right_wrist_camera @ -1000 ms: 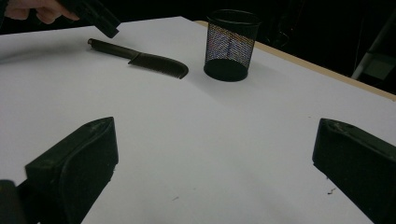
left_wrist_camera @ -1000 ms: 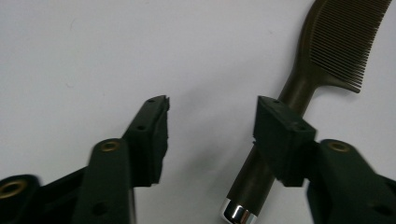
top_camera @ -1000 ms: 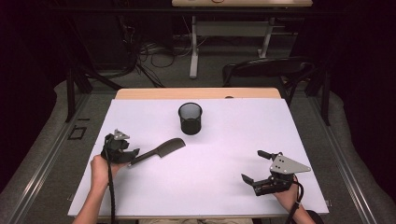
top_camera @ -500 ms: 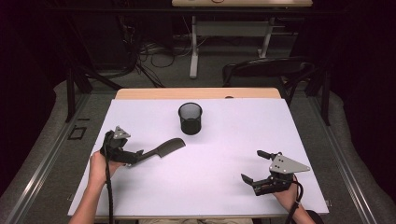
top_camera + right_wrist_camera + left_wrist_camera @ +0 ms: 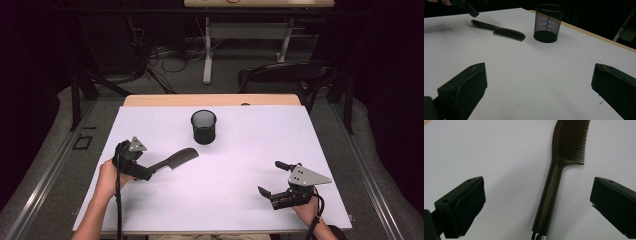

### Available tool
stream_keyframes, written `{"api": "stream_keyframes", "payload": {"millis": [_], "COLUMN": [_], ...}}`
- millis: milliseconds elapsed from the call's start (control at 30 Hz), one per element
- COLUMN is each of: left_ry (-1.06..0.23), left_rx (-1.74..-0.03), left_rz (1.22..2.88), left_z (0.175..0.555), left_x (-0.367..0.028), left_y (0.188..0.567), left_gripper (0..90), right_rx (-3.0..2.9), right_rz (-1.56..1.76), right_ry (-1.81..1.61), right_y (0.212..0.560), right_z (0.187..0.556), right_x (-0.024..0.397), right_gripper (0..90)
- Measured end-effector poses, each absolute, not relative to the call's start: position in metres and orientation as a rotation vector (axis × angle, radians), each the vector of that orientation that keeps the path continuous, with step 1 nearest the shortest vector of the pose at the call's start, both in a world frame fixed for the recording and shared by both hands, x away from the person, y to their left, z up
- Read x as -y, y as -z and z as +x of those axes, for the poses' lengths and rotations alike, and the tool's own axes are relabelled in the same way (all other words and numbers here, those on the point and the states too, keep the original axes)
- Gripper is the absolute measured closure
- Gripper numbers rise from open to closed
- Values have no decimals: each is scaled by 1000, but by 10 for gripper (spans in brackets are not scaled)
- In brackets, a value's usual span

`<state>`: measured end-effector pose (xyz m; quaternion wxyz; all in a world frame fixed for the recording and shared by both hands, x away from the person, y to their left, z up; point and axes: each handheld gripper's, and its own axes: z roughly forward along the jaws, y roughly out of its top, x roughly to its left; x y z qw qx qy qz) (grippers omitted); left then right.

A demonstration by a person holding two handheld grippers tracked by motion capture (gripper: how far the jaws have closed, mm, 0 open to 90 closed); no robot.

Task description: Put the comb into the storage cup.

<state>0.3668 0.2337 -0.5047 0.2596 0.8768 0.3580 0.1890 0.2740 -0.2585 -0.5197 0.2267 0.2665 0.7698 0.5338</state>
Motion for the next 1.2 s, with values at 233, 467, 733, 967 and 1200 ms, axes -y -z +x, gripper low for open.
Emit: {"api": "stream_keyframes", "payload": {"millis": [233,467,733,967,1200], "left_ry": [-526,-505,-507,-484,-411], "left_rx": [-893,-844,-787,-730,-678], "left_rz": [2386,2460,2538,2599,2630], "left_z": [369,377,382,389,395], "left_x": [-229,-226,-217,-210,-202], "left_y": [493,492,495,497,498], "left_gripper": [1,0,0,0,0], "right_rx": [-2119,-2116,-2123,-2126,-2135], "right_rz": [737,741,743,747,736], "right_ry": [-1468,-1465,-1464,-1467,-1476], "right_y": [520,520,520,521,521], "right_z": [275,275,276,276,276], "right_x": [260,260,259,259,259], "right_gripper": [0,0,0,0,0]}}
